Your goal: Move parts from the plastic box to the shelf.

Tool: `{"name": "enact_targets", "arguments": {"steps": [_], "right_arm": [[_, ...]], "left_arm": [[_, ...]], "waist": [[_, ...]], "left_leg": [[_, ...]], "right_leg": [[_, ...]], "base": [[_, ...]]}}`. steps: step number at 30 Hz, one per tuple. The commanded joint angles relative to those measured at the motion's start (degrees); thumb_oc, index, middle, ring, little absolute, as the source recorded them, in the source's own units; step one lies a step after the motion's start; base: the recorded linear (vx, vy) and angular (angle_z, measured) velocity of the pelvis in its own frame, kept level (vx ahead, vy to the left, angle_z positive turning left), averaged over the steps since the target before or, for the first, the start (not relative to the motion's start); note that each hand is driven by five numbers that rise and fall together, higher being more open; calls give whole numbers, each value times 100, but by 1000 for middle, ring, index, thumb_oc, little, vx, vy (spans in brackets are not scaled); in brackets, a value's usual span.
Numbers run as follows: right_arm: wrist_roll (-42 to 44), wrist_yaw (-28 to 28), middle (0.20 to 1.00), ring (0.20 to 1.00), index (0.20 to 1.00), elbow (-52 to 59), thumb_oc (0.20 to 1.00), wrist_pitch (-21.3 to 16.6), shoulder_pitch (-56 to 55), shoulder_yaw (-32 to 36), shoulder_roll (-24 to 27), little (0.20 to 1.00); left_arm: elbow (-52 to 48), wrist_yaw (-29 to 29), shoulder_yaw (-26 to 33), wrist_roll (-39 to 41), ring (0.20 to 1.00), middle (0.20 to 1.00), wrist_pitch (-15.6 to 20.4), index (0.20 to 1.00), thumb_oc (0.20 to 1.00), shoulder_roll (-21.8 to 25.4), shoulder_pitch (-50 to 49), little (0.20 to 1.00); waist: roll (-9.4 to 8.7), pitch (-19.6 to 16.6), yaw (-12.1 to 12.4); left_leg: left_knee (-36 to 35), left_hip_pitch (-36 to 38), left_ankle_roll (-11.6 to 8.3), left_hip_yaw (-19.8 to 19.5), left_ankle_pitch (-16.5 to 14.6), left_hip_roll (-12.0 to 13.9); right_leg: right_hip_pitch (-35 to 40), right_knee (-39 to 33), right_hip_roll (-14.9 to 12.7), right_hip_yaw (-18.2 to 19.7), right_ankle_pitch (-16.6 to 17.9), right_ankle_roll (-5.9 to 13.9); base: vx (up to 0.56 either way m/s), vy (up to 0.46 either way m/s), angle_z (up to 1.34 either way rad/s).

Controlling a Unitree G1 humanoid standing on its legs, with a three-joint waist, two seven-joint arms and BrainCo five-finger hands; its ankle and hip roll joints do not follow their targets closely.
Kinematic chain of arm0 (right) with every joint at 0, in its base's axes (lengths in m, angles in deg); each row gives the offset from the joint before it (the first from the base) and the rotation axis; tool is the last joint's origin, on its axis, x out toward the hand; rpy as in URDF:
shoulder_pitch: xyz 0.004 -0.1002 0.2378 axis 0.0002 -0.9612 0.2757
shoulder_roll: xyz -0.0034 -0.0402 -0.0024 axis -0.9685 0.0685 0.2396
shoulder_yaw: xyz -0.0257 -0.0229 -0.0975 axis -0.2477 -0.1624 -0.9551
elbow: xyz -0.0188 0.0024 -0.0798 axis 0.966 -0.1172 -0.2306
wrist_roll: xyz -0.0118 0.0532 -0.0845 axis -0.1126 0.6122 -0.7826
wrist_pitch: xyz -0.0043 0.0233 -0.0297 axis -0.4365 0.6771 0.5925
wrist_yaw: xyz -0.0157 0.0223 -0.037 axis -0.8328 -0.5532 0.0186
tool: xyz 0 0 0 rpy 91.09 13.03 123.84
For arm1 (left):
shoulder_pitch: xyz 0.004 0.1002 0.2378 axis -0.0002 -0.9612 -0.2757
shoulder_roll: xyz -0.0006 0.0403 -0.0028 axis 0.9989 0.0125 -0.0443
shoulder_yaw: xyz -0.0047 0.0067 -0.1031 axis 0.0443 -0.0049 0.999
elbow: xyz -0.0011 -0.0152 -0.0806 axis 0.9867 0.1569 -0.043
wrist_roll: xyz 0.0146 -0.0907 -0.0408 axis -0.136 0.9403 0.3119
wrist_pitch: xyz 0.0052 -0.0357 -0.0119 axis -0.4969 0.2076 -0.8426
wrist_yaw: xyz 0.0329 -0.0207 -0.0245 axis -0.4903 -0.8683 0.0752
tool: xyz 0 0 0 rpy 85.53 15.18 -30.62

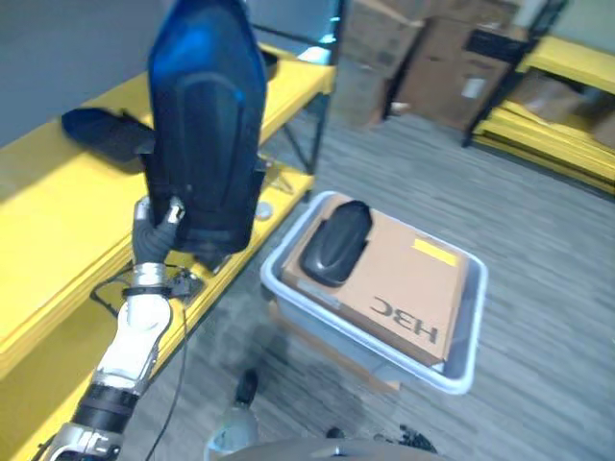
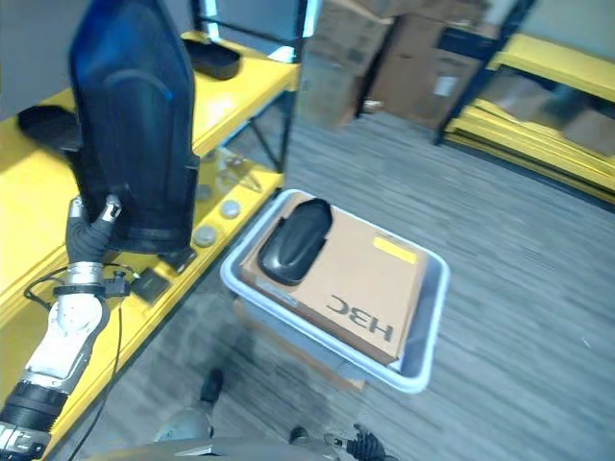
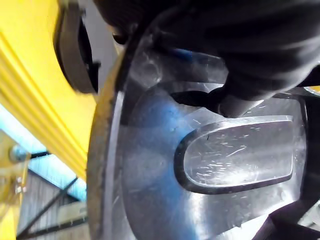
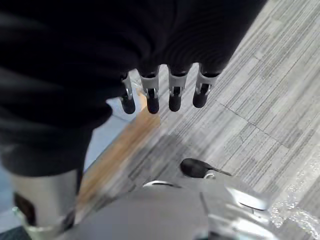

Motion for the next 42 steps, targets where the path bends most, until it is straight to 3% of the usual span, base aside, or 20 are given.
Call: {"name": "enact_targets", "arguments": {"steps": [1, 2, 5, 7, 8, 11, 14, 18, 20, 23, 24, 25, 27, 29, 31, 33, 36, 40, 41, 42], "right_arm": [[81, -770, 1000, 1000, 1000, -349, 1000, 379, 547, 21, 9, 1000], [-309, -840, 1000, 1000, 1000, -534, 1000, 679, 638, -64, -31, 1000], [82, -674, 1000, 1000, 1000, -769, 1000, 1001, 681, -30, -40, 1000], [514, -725, 1000, 1000, 1000, -828, 1000, 1151, 710, 281, 0, 1000], [287, -809, 1000, 1000, 1000, -801, 1000, 1221, 736, 330, 24, 1000], [-260, -1151, 1000, 1000, 1000, -925, 1000, 1758, 824, 201, 82, 1000], [-176, -1097, 1000, 1000, 1000, -1280, 1000, 1731, 820, 272, 109, 1000], [297, -1071, 1000, 1000, 1000, -1247, 1000, 1372, 949, 473, 130, 1000], [453, -875, 1000, 1000, 1000, -1022, 1000, 1169, 1007, 489, 62, 1000], [381, -392, 1000, 1000, 1000, -893, 1000, 874, 1082, 560, 74, 1000], [381, -318, 1000, 1000, 1000, -891, 1000, 844, 1129, 585, 98, 1000], [289, -295, 1000, 1000, 1000, -909, 1000, 734, 1200, 588, 120, 1000], [133, -312, 1000, 1000, 1000, -932, 1000, 634, 1252, 553, 142, 1000], [4, -297, 1000, 1000, 1000, -867, 1000, 571, 1203, 467, 139, 1000], [38, -296, 1000, 1000, 1000, -829, 1000, 581, 1100, 401, 115, 1000], [-38, -421, 1000, 1000, 1000, -893, 1000, 635, 1006, 516, 44, 1000], [-268, -608, 1000, 1000, 1000, -926, 1000, 628, 872, 454, 19, 1000], [-317, -872, 1000, 1000, 1000, -962, 1000, 732, 840, 237, 5, 1000], [-340, -918, 1000, 1000, 1000, -953, 1000, 800, 861, 213, 58, 1000], [-471, -1051, 1000, 1000, 1000, -964, 1000, 986, 874, 170, 159, 1000]], "left_arm": [[-578, 222, 379, -345, 200, 200, 263, 200, 200, 101, 512, 200], [-684, 229, 520, -242, 200, 200, 171, 200, 200, 96, 417, 200], [-708, -84, 604, -77, 200, 200, 146, 200, 200, 56, 321, 200], [-691, -215, 598, 86, 200, 200, 181, 200, 200, 21, 171, 200], [-690, -141, 597, 101, 200, 200, 199, 200, 200, 16, 105, 200], [-745, -4, 557, -160, 200, 200, 78, 200, 200, -2, 57, 200], [-1049, -212, 547, -234, 200, 200, -192, 200, 200, 58, -8, 200], [-1115, -432, 575, -81, 200, 200, -20, 200, 200, 172, -168, 200], [-1090, -667, 595, 65, 200, 200, 107, 200, 200, 244, -135, 200], [-915, -882, 317, 18, 200, 200, 132, 200, 200, 397, 221, 200], [-869, -866, 219, -23, 200, 200, 122, 200, 200, 412, 305, 200], [-824, -795, 83, -62, 200, 200, 106, 200, 200, 440, 391, 200], [-684, -690, -160, -22, 200, 200, 92, 200, 200, 489, 588, 200], [-666, -558, -315, 37, 200, 200, -121, 200, 200, 521, 814, 200], [-634, -478, -394, 204, 200, 200, -325, 200, 200, 562, 1044, 200], [-647, -356, -439, 357, 200, 200, -427, 200, 200, 547, 1069, 200], [-532, -393, -295, 487, 200, 200, -403, 200, 200, 379, 861, 200], [-424, -419, -310, 635, 200, 200, -498, 200, 200, -39, 616, 200], [-443, -398, -322, 634, 200, 200, -525, 200, 200, -111, 592, 200], [-424, -422, -331, 801, 200, 200, -561, 200, 200, -185, 651, 200]], "waist": [[78, 161, 175], [151, 283, 277], [216, 400, 284], [253, 397, 160], [224, 390, 103], [81, 264, 47], [103, 88, 166], [185, -22, 356], [210, -95, 365], [211, -57, 176], [218, -22, 115], [276, 39, -4], [311, 95, -183], [267, 104, -323], [137, 130, -537], [38, 194, -732], [-1, 150, -703], [-38, 24, -706], [-47, 77, -676], [-85, 183, -589]], "left_leg": [[-41, 272, -163, 360, -223, -56], [5, 84, -264, 523, -57, 85], [51, -113, -342, 1359, -8, 340], [225, -111, -379, 2488, 25, 656], [395, -47, -362, 2761, -19, 717], [877, 86, -255, 3328, -560, 621], [744, 243, -135, 3791, -739, 417], [477, 237, -29, 3579, -685, 220], [347, 274, 139, 3532, -710, 117], [248, 370, 446, 3413, -878, -103], [197, 435, 515, 3365, -909, -155], [181, 480, 558, 3374, -843, -114], [79, 644, 463, 3157, -809, -127], [34, 782, 296, 2991, -818, -106], [-40, 1052, 235, 2808, -1046, -108], [-43, 1330, 243, 2607, -1335, -57], [-43, 1362, 126, 2678, -1285, 144], [252, 1468, -80, 2768, -1194, 380], [743, 1270, -136, 2771, -1173, 418], [1706, 582, -269, 2657, -822, 547]], "right_leg": [[-401, 929, 29, -217, -424, -86], [-390, 1054, 96, -356, -496, -119], [-305, 1193, 133, -794, -574, -106], [-280, 1259, 30, -1363, -556, -84], [-294, 1267, -58, -1523, -543, -84], [-263, 1117, -392, -1937, -466, -55], [-84, 1007, -457, -2431, -524, -100], [-7, 1272, -466, -2403, -753, -117], [-88, 1847, -586, -2356, -892, -25], [-634, 3547, -1161, -2002, -265, 454], [-819, 3947, -1240, -1803, -115, 536], [-1100, 4000, -1114, -1630, 114, 478], [-1343, 3555, -877, -1326, 148, 419], [-1329, 2251, -929, -1253, 315, 386], [-1557, 1087, -1150, -952, 960, 581], [-2031, 701, -1460, -516, 1575, 804], [-1621, 322, -1263, -735, 1385, 861], [-1040, 97, -877, -733, 938, 529], [-908, 89, -832, -704, 856, 445], [-711, 44, -769, -687, 734, 275]], "base": [[-85, -129, 83], [-111, -110, 83], [-67, -47, 130], [-107, 64, 212], [-123, 102, 277], [24, 97, 230], [172, 170, 158], [199, 193, 37], [201, 220, -21], [237, 222, -4], [178, 135, 14], [96, 5, 15], [137, -147, 24], [210, -301, 45], [243, -440, 37], [237, -467, 25], [105, -335, 79], [136, -338, 38], [15, -161, 4], [2, -148, 3]]}}
